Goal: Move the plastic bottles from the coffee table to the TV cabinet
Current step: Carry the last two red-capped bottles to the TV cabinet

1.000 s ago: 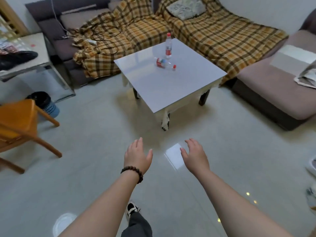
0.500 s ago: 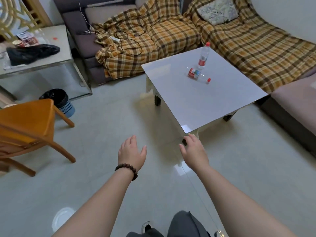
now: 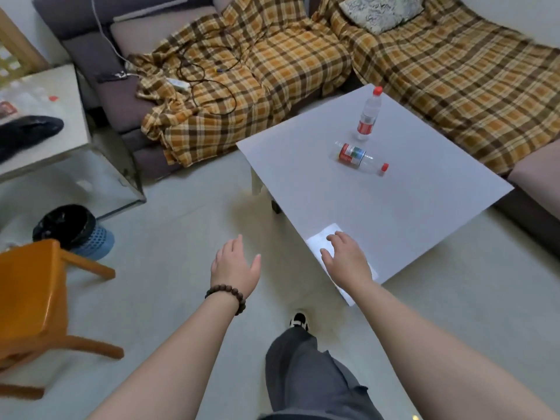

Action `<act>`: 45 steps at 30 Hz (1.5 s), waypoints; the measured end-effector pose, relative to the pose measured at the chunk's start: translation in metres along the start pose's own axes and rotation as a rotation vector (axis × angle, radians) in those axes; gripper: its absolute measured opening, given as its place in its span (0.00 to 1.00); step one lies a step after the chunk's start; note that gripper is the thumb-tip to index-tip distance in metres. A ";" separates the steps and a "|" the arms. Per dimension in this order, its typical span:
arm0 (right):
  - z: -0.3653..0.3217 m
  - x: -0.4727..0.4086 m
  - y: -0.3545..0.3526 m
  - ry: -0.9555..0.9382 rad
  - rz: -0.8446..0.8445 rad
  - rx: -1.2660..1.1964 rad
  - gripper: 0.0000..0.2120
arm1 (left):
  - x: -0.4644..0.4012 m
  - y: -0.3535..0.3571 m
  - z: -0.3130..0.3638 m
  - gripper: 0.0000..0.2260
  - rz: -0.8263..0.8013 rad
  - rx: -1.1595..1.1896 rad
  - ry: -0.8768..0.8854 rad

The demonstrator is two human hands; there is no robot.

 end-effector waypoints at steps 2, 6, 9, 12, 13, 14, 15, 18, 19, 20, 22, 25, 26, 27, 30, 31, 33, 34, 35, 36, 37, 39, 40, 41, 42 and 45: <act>-0.007 -0.042 -0.027 0.009 0.009 -0.007 0.20 | -0.048 -0.016 0.025 0.28 -0.009 -0.019 0.026; -0.014 -0.113 -0.080 0.049 0.061 -0.009 0.20 | -0.131 -0.045 0.080 0.29 -0.023 -0.045 0.112; -0.011 -0.151 -0.104 0.086 0.077 -0.022 0.20 | -0.181 -0.057 0.115 0.28 -0.050 -0.063 0.183; -0.002 -0.183 -0.121 0.146 0.109 -0.057 0.20 | -0.229 -0.061 0.148 0.28 -0.095 -0.113 0.246; 0.002 -0.194 -0.125 0.168 0.120 -0.066 0.20 | -0.246 -0.061 0.158 0.28 -0.115 -0.133 0.269; 0.007 -0.205 -0.129 0.191 0.131 -0.074 0.20 | -0.262 -0.060 0.169 0.28 -0.134 -0.148 0.293; 0.012 -0.215 -0.132 0.216 0.143 -0.081 0.20 | -0.279 -0.060 0.180 0.28 -0.153 -0.160 0.315; 0.027 -0.249 -0.140 0.313 0.183 -0.119 0.21 | -0.332 -0.060 0.213 0.28 -0.183 -0.195 0.386; 0.031 -0.260 -0.142 0.351 0.197 -0.134 0.21 | -0.351 -0.060 0.223 0.28 -0.195 -0.210 0.415; 0.033 -0.272 -0.143 0.387 0.212 -0.145 0.21 | -0.369 -0.060 0.232 0.28 -0.212 -0.225 0.446; 0.034 -0.294 -0.145 0.467 0.244 -0.177 0.21 | -0.406 -0.059 0.250 0.28 -0.265 -0.264 0.519; 0.028 -0.323 -0.145 0.593 0.281 -0.258 0.21 | -0.462 -0.062 0.275 0.28 -0.346 -0.323 0.628; 0.026 -0.330 -0.144 0.629 0.295 -0.284 0.21 | -0.481 -0.063 0.284 0.28 -0.359 -0.338 0.662; 0.024 -0.337 -0.143 0.664 0.310 -0.308 0.21 | -0.499 -0.065 0.292 0.28 -0.366 -0.356 0.696; 0.022 -0.354 -0.143 0.751 0.343 -0.359 0.21 | -0.540 -0.069 0.316 0.28 -0.387 -0.384 0.770; 0.023 -0.358 -0.144 0.780 0.350 -0.370 0.21 | -0.547 -0.069 0.323 0.28 -0.403 -0.385 0.785; 0.026 -0.364 -0.147 0.837 0.366 -0.393 0.21 | -0.557 -0.064 0.333 0.28 -0.439 -0.399 0.812; 0.028 -0.366 -0.148 0.862 0.375 -0.407 0.21 | -0.560 -0.060 0.338 0.28 -0.456 -0.410 0.827; 0.030 -0.368 -0.148 0.881 0.378 -0.419 0.21 | -0.563 -0.055 0.341 0.28 -0.472 -0.421 0.840; 0.034 -0.371 -0.148 0.895 0.378 -0.429 0.21 | -0.566 -0.050 0.345 0.28 -0.489 -0.430 0.846; 0.037 -0.374 -0.147 0.907 0.374 -0.440 0.21 | -0.568 -0.043 0.347 0.28 -0.506 -0.435 0.846; 0.048 -0.380 -0.144 0.938 0.360 -0.483 0.21 | -0.574 -0.029 0.352 0.28 -0.546 -0.433 0.832; 0.054 -0.384 -0.142 0.964 0.353 -0.520 0.21 | -0.577 -0.021 0.355 0.28 -0.567 -0.427 0.813; 0.063 -0.388 -0.139 0.997 0.347 -0.566 0.22 | -0.581 -0.014 0.357 0.28 -0.587 -0.418 0.786; 0.072 -0.392 -0.136 1.034 0.347 -0.617 0.22 | -0.584 -0.007 0.359 0.28 -0.607 -0.408 0.755; 0.103 -0.407 -0.129 1.149 0.382 -0.770 0.25 | -0.598 0.017 0.368 0.29 -0.644 -0.377 0.700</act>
Point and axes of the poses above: each hand's wrist, its own x-axis away from the middle knuckle, its own y-axis out of the palm, z = x × y, the point moved 6 cm from there along -x, towards the middle knuckle, and after that the axes turned 7 degrees about -z, right-handed, at the moved point
